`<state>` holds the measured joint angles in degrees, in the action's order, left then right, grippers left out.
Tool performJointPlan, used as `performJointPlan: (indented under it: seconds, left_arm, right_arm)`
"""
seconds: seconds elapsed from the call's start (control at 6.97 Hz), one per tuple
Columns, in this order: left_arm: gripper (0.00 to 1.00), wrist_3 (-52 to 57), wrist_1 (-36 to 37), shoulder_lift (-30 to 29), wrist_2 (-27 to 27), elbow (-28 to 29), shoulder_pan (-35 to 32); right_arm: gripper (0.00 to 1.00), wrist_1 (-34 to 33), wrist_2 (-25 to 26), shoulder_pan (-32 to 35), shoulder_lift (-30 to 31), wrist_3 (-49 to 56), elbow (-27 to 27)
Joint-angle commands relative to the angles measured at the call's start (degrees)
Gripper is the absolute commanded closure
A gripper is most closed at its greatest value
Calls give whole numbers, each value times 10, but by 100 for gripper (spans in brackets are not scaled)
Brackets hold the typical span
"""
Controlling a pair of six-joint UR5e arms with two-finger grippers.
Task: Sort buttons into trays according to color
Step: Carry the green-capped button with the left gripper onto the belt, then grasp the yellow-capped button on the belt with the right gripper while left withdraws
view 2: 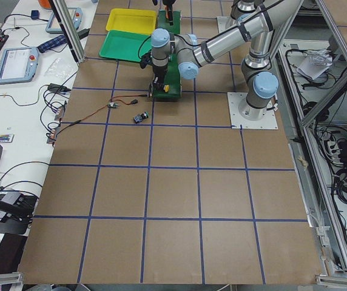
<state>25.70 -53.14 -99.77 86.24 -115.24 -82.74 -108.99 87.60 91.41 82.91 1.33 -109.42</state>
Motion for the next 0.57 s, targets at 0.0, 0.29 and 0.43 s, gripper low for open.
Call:
performJointPlan:
  seconds: [0.0,0.29,0.43]
  left_arm:
    - [0,-66,0,10,-5,6,0]
    - [0,-99,-31,6,4,75,11]
    - [0,-112,-88,-11,-1,139,45]
  right_arm:
    - [0,-5,-2,1,-2,-11,0]
    - [0,-12,-4,3,-10,-54,-2]
    - [0,-24,-3,5,-26,-55,-1]
